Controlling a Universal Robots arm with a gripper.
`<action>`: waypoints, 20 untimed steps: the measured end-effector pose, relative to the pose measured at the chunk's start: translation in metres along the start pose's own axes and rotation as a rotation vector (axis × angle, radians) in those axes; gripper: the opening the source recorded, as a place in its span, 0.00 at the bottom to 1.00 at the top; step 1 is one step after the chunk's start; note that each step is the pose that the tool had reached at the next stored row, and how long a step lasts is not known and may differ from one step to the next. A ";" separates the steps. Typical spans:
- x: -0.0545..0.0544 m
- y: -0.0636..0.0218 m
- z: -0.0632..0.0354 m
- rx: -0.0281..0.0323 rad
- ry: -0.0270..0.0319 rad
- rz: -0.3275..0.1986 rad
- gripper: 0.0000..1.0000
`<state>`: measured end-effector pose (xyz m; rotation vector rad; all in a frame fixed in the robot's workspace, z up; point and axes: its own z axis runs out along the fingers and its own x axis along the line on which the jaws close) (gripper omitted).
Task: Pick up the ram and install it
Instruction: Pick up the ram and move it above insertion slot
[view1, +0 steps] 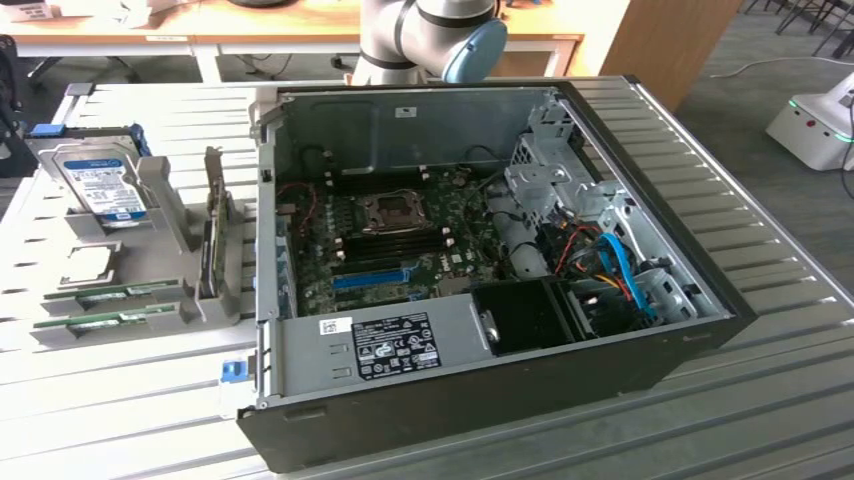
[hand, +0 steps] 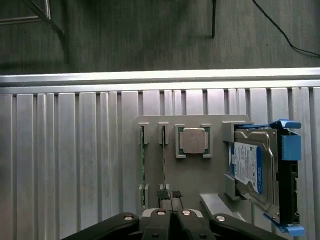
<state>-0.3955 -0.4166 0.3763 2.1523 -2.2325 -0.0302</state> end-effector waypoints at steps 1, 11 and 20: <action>0.000 0.0000 0.0000 0.0001 0.0004 -0.008 0.11; 0.000 0.0000 0.0000 0.0005 0.0009 -0.020 0.11; 0.000 0.0000 0.0012 0.0102 0.0008 -0.022 0.11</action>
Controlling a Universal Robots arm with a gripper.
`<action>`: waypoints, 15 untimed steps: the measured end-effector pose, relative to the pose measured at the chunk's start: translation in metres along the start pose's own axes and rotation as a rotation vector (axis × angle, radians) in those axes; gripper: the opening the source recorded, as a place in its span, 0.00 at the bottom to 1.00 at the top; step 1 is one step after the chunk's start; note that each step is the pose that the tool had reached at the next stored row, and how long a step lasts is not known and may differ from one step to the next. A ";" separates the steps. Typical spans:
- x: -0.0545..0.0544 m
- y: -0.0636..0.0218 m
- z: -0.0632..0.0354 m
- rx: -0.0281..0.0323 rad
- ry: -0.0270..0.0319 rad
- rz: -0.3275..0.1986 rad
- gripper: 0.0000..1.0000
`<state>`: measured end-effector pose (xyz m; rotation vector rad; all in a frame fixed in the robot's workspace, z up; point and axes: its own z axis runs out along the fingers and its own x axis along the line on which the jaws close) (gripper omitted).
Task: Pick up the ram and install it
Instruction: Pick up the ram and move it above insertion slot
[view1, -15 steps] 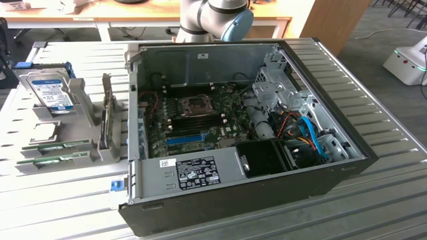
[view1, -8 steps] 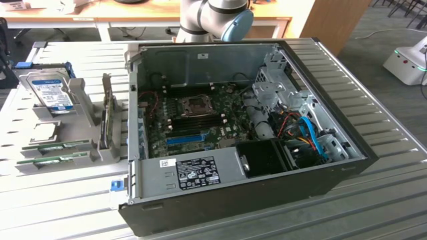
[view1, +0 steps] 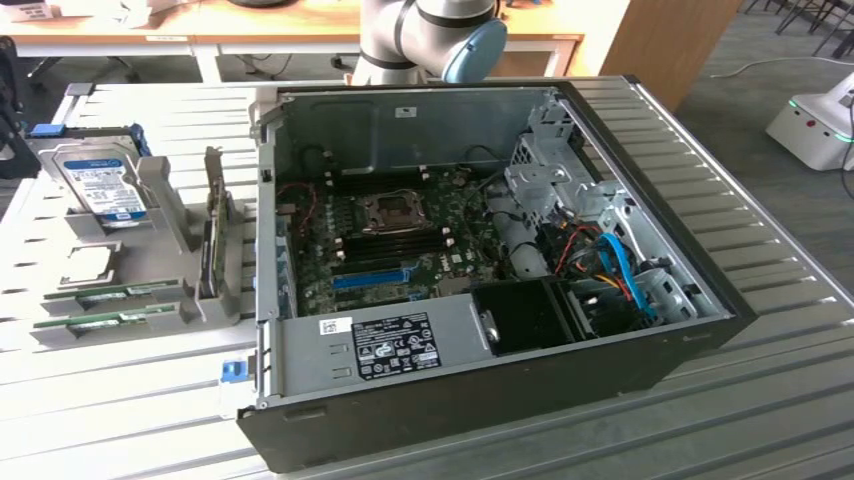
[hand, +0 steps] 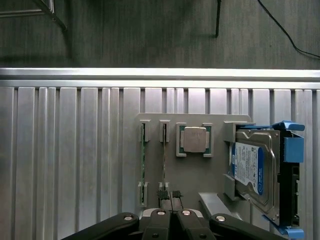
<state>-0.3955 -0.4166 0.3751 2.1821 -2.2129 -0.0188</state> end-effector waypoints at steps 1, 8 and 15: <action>0.000 0.0000 0.0001 0.0002 0.0000 0.000 0.11; 0.000 0.0000 0.0001 0.0001 0.0000 0.000 0.11; 0.000 0.0000 0.0001 0.0002 0.0000 0.000 0.24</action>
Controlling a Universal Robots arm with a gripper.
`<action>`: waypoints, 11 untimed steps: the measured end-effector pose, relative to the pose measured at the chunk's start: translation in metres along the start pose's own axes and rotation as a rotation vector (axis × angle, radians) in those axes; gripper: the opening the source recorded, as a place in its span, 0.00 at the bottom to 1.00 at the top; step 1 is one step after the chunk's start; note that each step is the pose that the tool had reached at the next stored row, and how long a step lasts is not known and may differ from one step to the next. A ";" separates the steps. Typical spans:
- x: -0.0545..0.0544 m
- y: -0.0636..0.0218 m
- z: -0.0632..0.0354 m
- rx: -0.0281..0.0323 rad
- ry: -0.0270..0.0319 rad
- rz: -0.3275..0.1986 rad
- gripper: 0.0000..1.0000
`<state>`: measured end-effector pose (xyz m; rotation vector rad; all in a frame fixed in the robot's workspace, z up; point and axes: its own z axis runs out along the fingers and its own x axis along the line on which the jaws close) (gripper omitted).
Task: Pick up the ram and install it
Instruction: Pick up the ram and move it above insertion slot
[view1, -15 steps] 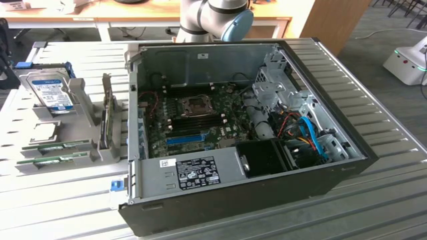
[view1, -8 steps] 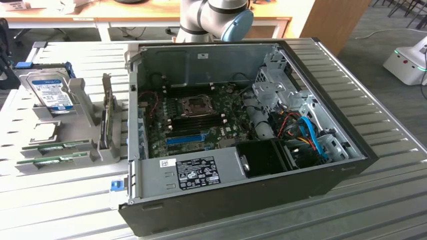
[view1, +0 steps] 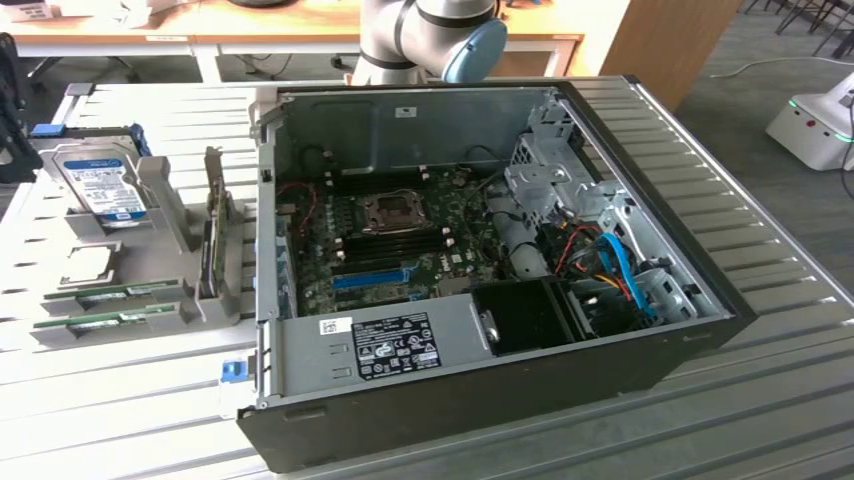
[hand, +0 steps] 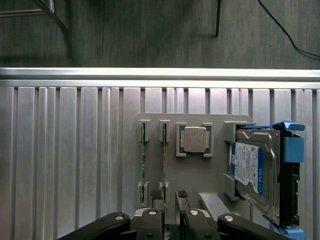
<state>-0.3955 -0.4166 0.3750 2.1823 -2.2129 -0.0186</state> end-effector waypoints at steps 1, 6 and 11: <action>0.000 0.0000 0.0000 0.0000 0.0000 0.000 0.24; 0.000 0.0000 0.0000 0.0000 0.0000 0.000 0.24; 0.000 0.0000 0.0000 0.0000 0.0000 0.000 0.24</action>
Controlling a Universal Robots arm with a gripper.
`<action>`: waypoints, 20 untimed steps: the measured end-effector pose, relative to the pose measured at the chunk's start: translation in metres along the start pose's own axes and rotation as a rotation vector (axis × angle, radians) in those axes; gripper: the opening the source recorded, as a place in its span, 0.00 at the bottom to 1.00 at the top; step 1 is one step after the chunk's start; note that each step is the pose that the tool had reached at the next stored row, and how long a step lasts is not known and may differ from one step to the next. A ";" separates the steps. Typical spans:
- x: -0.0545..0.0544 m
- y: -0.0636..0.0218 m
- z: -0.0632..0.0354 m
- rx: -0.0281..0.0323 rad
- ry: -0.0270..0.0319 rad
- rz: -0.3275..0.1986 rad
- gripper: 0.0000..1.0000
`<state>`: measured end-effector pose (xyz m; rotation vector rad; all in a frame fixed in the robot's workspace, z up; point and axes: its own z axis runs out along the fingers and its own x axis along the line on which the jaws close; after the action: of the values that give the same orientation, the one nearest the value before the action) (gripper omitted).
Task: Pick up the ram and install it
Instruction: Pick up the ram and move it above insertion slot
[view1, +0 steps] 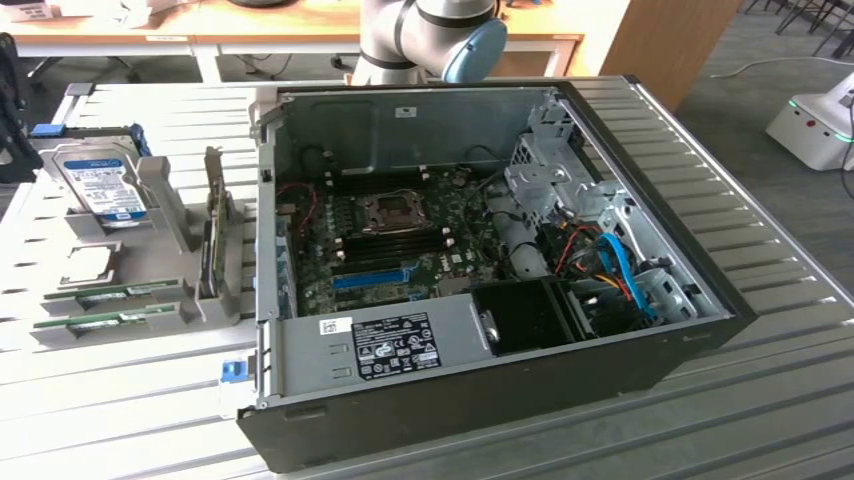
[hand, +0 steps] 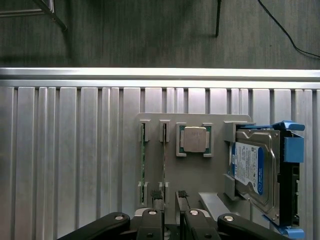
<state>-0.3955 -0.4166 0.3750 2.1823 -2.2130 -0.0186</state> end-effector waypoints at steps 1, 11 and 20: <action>0.000 0.0000 0.0000 0.0000 0.0000 0.000 0.24; 0.000 -0.0004 0.0141 0.0000 -0.0002 0.000 0.24; 0.000 -0.0010 0.0306 0.0001 -0.0002 0.000 0.24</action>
<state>-0.3955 -0.4166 0.3444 2.1825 -2.2131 -0.0187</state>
